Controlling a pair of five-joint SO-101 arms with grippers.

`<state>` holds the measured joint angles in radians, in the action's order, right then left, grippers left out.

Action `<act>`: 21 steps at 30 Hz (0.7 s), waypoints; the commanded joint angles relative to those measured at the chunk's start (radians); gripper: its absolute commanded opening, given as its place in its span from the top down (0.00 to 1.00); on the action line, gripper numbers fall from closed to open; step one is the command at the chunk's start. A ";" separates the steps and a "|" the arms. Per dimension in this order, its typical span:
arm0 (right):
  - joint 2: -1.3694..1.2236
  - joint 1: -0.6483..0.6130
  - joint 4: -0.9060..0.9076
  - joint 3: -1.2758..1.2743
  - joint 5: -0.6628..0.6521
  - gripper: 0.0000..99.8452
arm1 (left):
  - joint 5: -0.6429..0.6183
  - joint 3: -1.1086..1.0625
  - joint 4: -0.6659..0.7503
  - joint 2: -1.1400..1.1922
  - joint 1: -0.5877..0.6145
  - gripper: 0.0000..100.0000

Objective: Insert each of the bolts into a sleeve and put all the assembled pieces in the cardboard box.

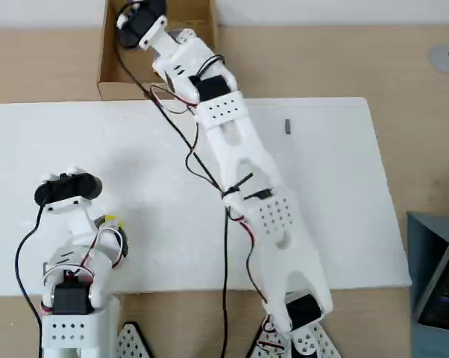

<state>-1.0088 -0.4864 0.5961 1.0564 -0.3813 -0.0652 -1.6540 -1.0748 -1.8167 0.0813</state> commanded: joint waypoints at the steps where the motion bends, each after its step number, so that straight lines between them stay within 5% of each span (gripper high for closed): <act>1: -0.028 -0.010 0.011 0.156 -0.046 0.99 | -0.005 0.008 0.020 -0.008 0.008 1.00; 10: -0.074 -0.016 0.135 0.251 -0.051 0.85 | -0.005 0.008 0.020 -0.008 0.008 1.00; 21: -0.071 -0.018 0.133 0.251 -0.051 0.85 | -0.005 0.008 0.020 -0.008 0.008 1.00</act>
<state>-1.1040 -0.4895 0.7265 1.2497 -0.4242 -0.0652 -1.6540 -1.0748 -1.8167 0.0813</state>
